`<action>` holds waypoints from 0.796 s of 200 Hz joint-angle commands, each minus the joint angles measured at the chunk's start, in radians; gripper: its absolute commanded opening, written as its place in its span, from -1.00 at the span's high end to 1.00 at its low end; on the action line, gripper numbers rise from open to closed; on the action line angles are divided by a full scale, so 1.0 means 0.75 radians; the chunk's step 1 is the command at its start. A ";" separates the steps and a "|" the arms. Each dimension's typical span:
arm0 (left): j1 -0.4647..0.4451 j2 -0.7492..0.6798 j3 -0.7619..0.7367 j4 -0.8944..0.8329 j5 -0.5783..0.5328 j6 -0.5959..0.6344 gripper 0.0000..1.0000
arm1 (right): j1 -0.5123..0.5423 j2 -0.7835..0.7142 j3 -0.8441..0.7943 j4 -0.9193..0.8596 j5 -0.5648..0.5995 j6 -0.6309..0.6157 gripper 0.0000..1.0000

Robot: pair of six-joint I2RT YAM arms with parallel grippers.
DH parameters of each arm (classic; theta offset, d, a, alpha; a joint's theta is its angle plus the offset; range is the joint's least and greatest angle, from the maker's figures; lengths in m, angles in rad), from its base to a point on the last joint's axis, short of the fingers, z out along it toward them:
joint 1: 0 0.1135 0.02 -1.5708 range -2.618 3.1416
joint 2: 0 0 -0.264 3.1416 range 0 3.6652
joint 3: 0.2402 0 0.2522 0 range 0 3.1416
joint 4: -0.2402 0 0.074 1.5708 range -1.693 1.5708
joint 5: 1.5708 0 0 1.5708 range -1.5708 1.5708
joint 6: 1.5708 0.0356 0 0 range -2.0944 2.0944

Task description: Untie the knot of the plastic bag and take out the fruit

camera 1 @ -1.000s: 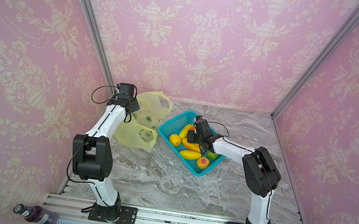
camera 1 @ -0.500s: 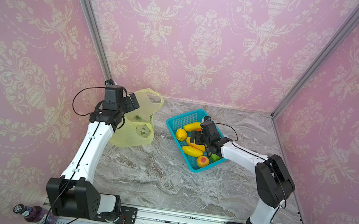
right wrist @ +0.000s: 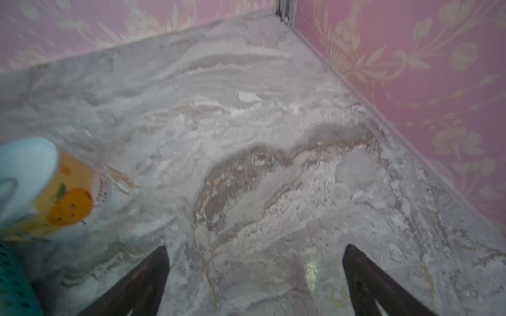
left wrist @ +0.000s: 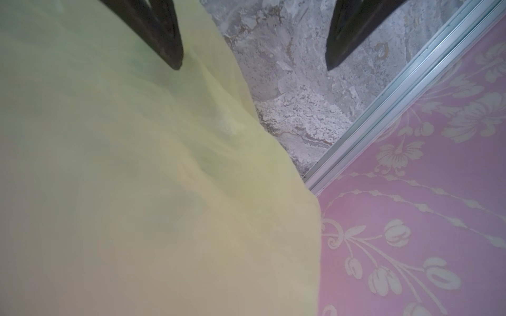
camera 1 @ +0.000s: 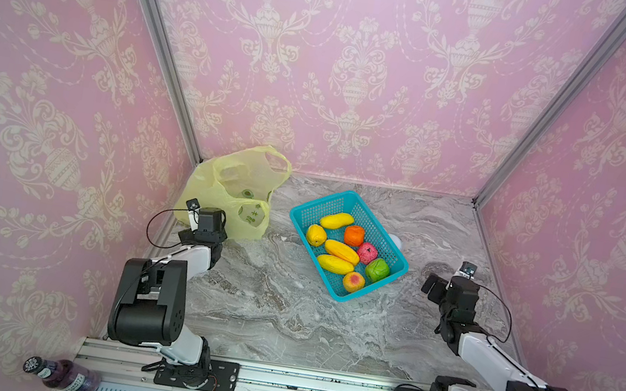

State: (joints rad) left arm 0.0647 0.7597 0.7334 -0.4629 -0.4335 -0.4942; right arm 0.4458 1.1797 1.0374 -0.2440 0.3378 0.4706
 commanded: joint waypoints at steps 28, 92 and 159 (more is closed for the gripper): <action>0.061 0.374 -0.141 0.322 -0.077 -0.021 -0.95 | -0.335 -0.055 -0.096 -0.064 0.012 -0.061 -1.00; 0.067 0.957 -0.091 0.930 0.102 0.212 -0.75 | -0.641 -0.200 -0.497 0.273 -0.075 -0.233 -1.00; 0.148 1.037 -0.087 1.019 0.078 0.244 -0.62 | -0.645 0.043 -1.007 1.226 -0.052 -0.446 -1.00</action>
State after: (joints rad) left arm 0.1467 1.5261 0.6762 0.2447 -0.4137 -0.3370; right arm -0.0372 1.1828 0.2630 0.4091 0.3042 0.2119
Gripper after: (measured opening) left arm 0.823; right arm 0.998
